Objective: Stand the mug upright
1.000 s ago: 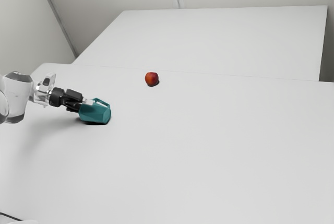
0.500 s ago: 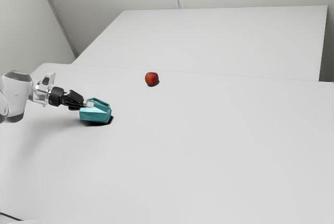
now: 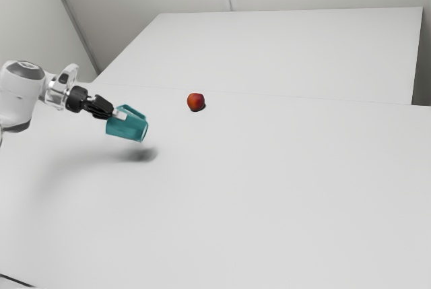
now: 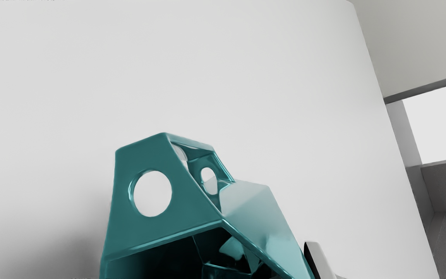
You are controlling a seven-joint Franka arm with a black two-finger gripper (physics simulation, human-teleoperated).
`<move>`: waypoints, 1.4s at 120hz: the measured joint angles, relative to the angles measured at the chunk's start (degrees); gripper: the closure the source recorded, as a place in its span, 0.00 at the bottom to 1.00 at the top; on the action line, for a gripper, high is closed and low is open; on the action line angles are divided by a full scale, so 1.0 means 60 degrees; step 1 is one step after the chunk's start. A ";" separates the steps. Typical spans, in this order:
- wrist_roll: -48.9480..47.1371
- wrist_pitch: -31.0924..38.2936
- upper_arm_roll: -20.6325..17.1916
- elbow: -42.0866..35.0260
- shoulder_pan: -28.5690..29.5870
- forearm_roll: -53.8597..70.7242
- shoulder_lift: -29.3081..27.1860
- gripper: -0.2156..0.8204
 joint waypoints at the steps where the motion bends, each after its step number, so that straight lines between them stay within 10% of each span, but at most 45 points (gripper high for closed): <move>1: -0.0008 0.0005 0.0004 -0.0040 -0.0025 0.0035 -0.0062 0.97; 86: -0.1480 0.1262 -0.0021 -0.3062 -0.1540 0.2945 -0.4249 0.97; 168: -0.4412 0.2709 0.0299 -0.4411 -0.4008 0.6519 -0.5734 0.97</move>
